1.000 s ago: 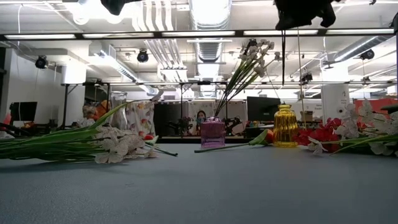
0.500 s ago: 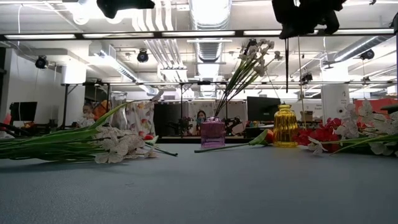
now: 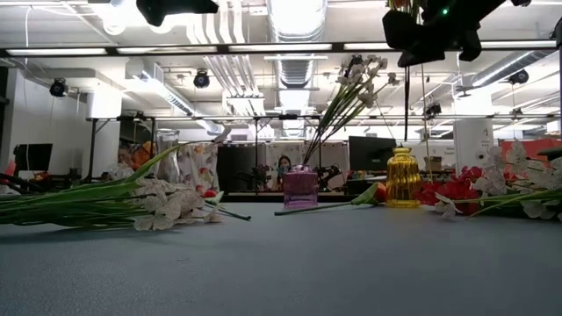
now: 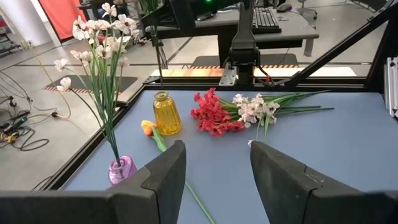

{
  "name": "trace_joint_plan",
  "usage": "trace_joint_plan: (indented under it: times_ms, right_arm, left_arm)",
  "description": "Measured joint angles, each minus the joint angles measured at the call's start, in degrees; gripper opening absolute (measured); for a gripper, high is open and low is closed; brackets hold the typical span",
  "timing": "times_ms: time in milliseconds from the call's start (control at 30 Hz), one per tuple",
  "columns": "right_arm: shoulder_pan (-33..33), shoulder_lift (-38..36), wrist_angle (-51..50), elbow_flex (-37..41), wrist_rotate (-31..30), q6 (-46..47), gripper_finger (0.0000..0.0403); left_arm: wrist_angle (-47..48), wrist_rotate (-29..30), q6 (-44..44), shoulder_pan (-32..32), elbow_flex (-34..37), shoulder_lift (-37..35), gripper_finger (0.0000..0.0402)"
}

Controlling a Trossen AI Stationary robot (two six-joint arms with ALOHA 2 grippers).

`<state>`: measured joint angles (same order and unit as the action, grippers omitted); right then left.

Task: Sort flowers into vase by color
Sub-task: Put the red flowers into the yellow vase

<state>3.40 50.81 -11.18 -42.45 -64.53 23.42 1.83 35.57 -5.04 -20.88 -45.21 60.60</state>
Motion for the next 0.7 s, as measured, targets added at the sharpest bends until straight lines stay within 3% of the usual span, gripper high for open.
trace_joint_plan:
  times_ms: [700]
  right_arm:
    - [1.7, 4.7, 5.1, 2.3, -0.2, -0.5, 0.0013]
  left_arm:
    - [-0.1, 0.0, 0.0, 0.0, 0.0, 0.0, 0.0164]
